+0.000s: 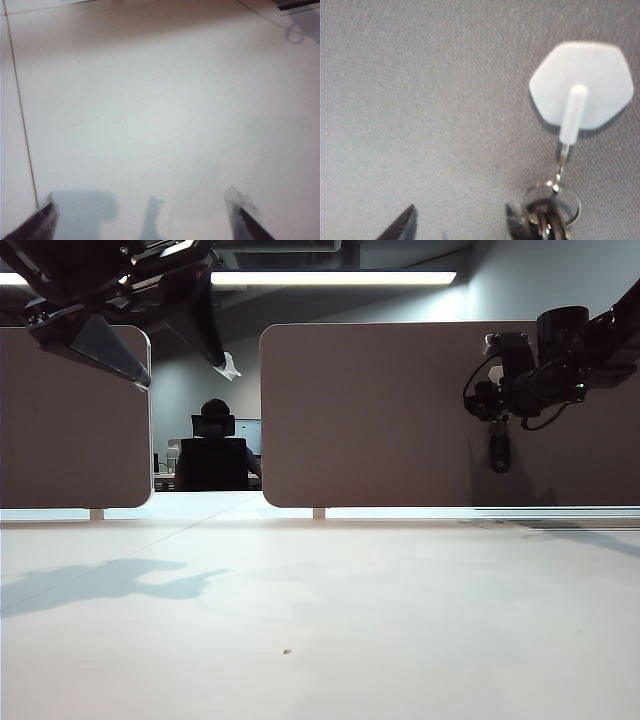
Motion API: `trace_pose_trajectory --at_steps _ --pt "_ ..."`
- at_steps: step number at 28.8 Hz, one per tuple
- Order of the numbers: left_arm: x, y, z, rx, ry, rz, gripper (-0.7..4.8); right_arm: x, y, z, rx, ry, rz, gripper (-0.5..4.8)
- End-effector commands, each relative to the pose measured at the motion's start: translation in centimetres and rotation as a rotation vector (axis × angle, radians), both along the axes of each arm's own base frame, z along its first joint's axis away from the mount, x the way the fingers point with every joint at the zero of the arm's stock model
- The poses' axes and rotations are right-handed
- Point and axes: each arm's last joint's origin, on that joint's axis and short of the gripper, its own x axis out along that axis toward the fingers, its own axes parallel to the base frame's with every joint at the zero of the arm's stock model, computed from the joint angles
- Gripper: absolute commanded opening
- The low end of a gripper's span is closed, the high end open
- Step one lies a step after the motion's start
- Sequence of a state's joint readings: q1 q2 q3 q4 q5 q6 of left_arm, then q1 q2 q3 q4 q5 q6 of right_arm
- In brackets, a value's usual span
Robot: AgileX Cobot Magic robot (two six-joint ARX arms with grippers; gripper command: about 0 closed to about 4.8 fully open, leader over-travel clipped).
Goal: Hang the bunch of keys on the hook.
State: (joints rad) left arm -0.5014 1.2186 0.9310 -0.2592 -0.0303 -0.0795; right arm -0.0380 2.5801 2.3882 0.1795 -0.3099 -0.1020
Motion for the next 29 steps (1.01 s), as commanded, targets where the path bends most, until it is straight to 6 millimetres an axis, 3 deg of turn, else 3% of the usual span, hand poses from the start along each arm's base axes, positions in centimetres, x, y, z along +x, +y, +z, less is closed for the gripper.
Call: trace_pose_trajectory --at_steps 1,14,22,24,25,27,29 --pt "0.0 0.0 0.2 -0.002 -0.01 0.001 4.79 -0.2 -0.2 0.8 0.0 -0.011 -0.004 2.34" --pt "-0.4 0.2 0.7 -0.014 -0.03 0.001 4.79 -3.1 -0.2 6.5 -0.111 0.076 -0.05 2.34" --pt "-3.3 1.8 4.2 -0.088 -0.165 0.001 4.79 -5.6 -0.2 8.7 -0.167 0.238 -0.065 2.28" --pt "-4.5 2.5 5.2 -0.11 -0.204 0.0 4.79 -6.4 -0.2 9.8 -0.152 0.249 -0.062 1.81" --pt "-5.1 2.7 5.6 -0.119 -0.215 -0.005 4.79 -6.9 -0.1 10.5 -0.15 0.25 -0.051 1.2" --pt "-6.4 3.4 6.2 -0.135 -0.226 -0.025 4.09 -7.9 0.0 11.9 -0.145 0.245 -0.023 0.29" --pt "-7.7 4.0 6.7 -0.152 -0.226 -0.05 3.34 -9.2 0.1 13.6 -0.141 0.238 -0.002 -0.09"
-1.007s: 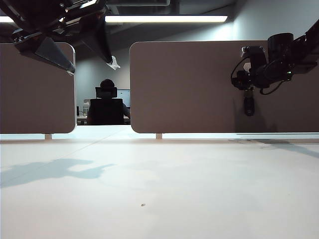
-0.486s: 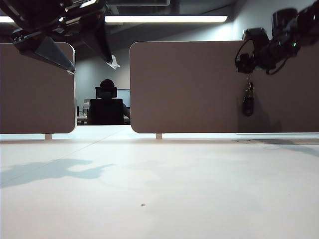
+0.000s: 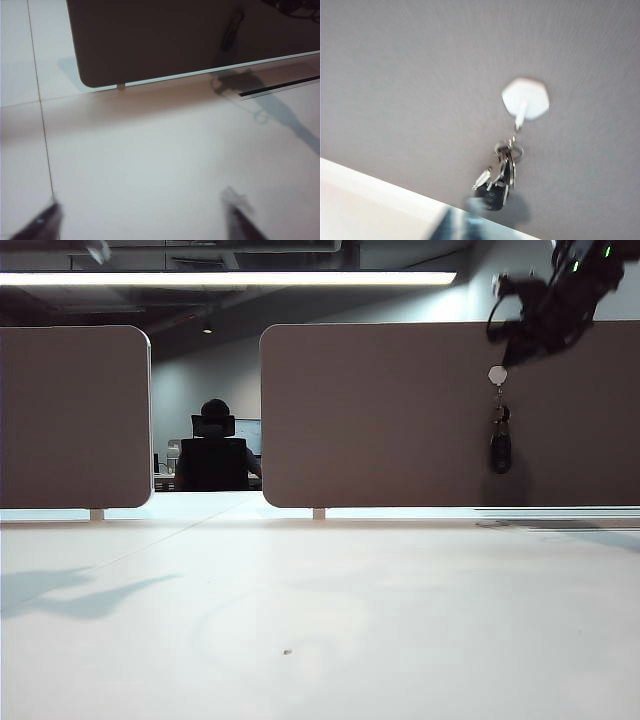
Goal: Hang the bunch of keys on the hook.
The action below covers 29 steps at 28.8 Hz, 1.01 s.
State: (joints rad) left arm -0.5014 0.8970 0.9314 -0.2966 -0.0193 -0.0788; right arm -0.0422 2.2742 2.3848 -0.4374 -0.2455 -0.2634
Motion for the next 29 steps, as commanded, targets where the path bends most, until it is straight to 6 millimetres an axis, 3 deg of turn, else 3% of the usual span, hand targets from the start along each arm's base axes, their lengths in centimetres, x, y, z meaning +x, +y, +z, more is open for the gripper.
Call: trace_pose_trajectory --at_steps 1,4,6,12,16,23,29 --pt "-1.9 0.8 0.5 -0.015 0.019 -0.058 2.89 -2.5 0.3 3.8 0.018 -0.039 0.043 -0.09" --pt "-3.8 1.6 1.0 -0.045 0.01 -0.137 0.78 -4.7 0.4 6.5 0.032 -0.059 0.038 -0.09" --pt "-5.3 2.3 1.4 -0.062 -0.009 -0.168 -0.06 -6.4 0.4 8.5 0.036 -0.09 0.037 -0.09" --pt "-10.0 5.3 2.4 -0.093 -0.128 -0.059 -0.05 -13.2 0.9 14.7 0.034 -0.206 0.05 -0.09" --pt "-13.4 7.2 2.5 -0.135 -0.22 -0.039 -0.05 -17.9 1.8 17.1 0.036 -0.267 0.093 -0.09" --pt "-16.5 8.9 1.0 -0.126 -0.204 -0.034 -0.05 -26.5 2.4 18.1 0.038 -0.322 0.13 -0.09" --pt "-17.0 9.2 0.0 -0.107 -0.174 -0.03 -0.05 -34.4 2.4 16.6 0.04 -0.364 0.13 -0.09"
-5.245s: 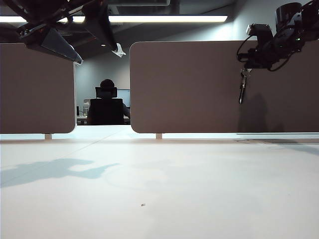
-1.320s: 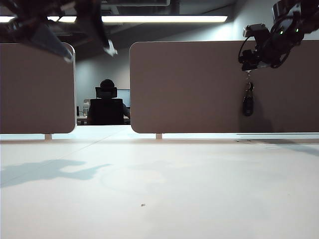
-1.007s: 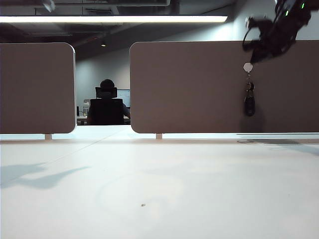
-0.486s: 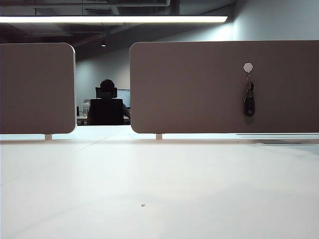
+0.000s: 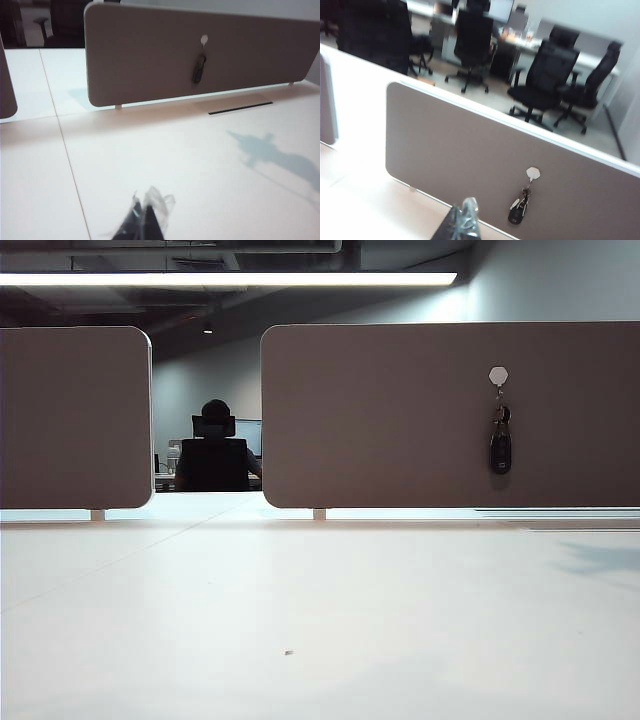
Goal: Hang the bunch of keys on the hook.
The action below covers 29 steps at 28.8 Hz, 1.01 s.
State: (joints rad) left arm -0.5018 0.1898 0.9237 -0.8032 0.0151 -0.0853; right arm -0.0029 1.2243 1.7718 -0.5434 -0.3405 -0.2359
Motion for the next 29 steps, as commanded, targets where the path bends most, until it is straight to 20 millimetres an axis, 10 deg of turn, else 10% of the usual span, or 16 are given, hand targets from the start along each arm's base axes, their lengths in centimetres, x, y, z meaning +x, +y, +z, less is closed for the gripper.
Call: trace_pose_trajectory --at_steps 1,10,29 --pt "0.2 -0.1 -0.5 -0.007 -0.007 0.002 -0.05 -4.0 0.0 -0.9 0.011 -0.042 0.001 -0.09" --pt "2.5 -1.4 -4.3 -0.102 -0.015 -0.011 -0.05 -12.6 -0.1 -6.3 0.15 -0.093 -0.022 -0.09" --pt "7.5 -4.1 -13.0 -0.144 0.056 0.006 -0.05 -14.0 0.0 -23.5 0.276 0.05 -0.001 -0.09"
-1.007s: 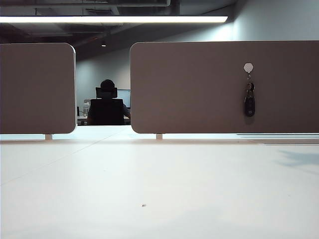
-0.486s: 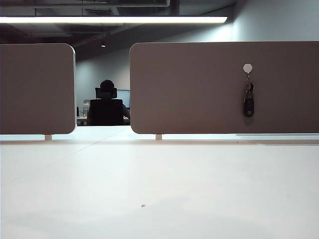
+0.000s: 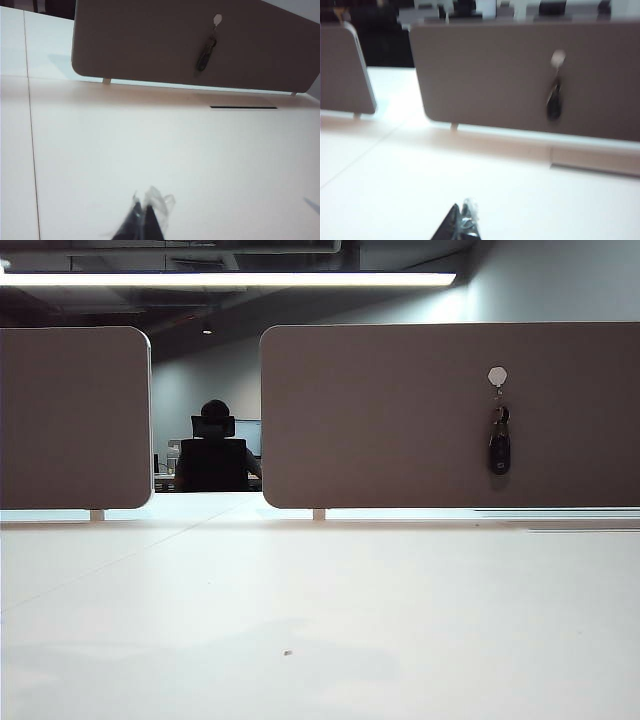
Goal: Hang the bunch of keys on the hook.
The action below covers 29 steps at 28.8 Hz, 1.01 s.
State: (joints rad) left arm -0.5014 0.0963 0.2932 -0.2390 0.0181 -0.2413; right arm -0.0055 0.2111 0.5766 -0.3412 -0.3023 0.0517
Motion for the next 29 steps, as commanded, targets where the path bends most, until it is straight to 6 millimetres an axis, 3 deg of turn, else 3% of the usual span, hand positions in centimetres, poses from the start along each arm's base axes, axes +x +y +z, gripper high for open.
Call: trace_pose_trajectory --at_steps 1,6,16,21,29 --pt "0.3 -0.2 -0.9 0.01 0.01 0.0 -0.05 -0.1 0.1 -1.6 0.003 -0.015 0.041 -0.09" --pt "0.7 -0.3 -2.5 0.037 0.05 0.042 -0.05 0.7 0.1 -5.1 0.005 0.055 0.039 -0.09" --pt "1.4 -0.6 -5.4 0.025 0.09 0.072 -0.05 1.9 0.1 -9.8 0.028 0.131 0.043 -0.09" --pt "1.6 -0.7 -6.8 0.024 0.137 0.063 -0.05 2.3 0.1 -11.4 0.037 0.166 0.041 -0.09" --pt "1.6 -0.7 -7.4 0.036 0.149 0.064 -0.05 2.8 0.1 -13.4 0.054 0.203 0.033 -0.09"
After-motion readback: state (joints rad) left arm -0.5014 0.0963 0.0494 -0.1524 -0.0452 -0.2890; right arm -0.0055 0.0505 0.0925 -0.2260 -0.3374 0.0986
